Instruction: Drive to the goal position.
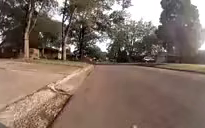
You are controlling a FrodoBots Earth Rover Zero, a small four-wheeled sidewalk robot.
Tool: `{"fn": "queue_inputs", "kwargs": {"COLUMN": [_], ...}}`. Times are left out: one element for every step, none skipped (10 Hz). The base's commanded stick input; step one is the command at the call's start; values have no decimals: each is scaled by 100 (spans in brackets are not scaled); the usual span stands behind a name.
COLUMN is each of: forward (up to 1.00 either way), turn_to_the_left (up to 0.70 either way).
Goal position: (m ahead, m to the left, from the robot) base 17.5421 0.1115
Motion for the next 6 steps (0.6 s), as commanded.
{"fn": "queue_inputs", "kwargs": {"forward": [100, 100, 100, 100, 100, 100], "turn_to_the_left": [0, 0, 0, 0, 0, 0]}}
